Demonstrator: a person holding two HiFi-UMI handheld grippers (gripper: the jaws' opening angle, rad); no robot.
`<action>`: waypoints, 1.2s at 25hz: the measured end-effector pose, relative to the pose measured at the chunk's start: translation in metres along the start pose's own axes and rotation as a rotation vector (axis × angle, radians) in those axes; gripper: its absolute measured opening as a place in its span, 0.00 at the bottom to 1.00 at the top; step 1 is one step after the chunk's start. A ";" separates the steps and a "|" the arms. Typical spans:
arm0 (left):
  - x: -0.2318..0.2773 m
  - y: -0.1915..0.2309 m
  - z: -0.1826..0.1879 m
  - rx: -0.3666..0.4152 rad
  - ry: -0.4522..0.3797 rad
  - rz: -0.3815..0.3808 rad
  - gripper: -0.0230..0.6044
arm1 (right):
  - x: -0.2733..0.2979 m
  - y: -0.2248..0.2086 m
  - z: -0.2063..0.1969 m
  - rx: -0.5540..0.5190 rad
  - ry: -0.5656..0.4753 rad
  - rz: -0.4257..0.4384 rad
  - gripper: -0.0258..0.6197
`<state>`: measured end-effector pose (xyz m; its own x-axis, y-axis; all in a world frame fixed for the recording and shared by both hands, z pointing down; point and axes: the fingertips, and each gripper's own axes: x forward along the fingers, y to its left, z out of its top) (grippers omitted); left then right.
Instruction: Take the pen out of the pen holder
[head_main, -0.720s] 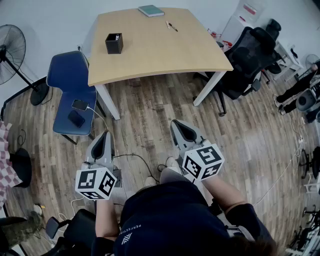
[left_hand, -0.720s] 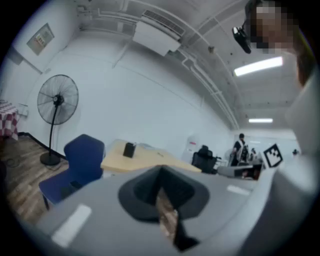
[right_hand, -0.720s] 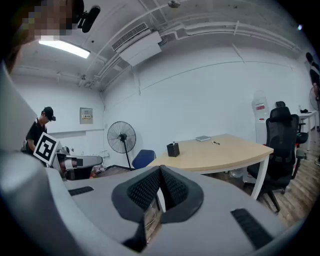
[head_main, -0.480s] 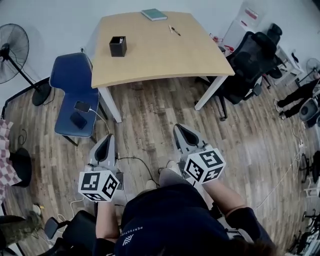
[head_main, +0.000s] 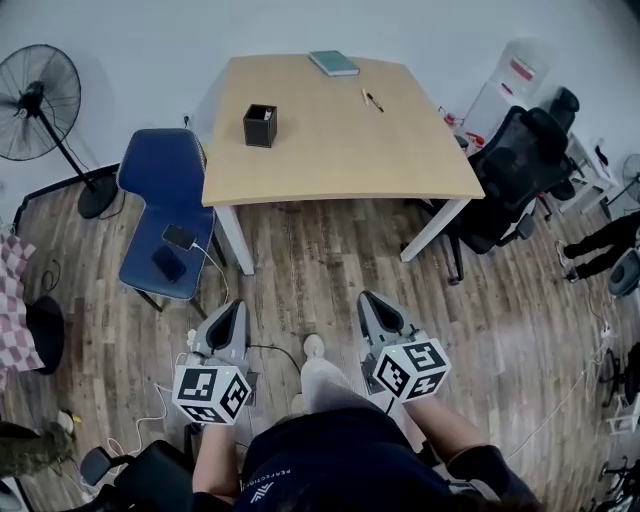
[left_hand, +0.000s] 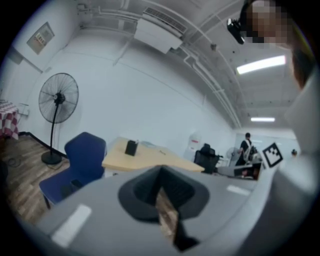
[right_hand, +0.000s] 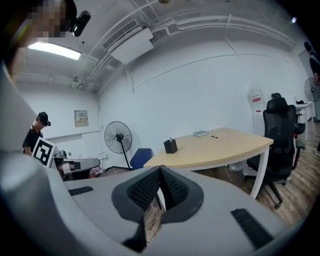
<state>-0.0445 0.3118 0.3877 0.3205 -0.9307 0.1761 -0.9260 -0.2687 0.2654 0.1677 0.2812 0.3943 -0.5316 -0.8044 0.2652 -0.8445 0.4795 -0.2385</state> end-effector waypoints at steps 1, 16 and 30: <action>0.006 0.002 0.001 0.007 0.002 0.003 0.04 | 0.006 -0.002 0.004 -0.014 -0.004 0.003 0.04; 0.107 0.036 0.036 0.048 0.019 0.048 0.04 | 0.108 -0.048 0.042 -0.075 0.047 0.050 0.04; 0.180 0.054 0.058 0.057 0.012 0.110 0.04 | 0.189 -0.064 0.079 -0.186 0.028 0.212 0.04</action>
<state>-0.0481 0.1154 0.3792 0.2179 -0.9526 0.2124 -0.9655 -0.1786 0.1894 0.1260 0.0707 0.3862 -0.6974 -0.6700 0.2543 -0.7099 0.6946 -0.1165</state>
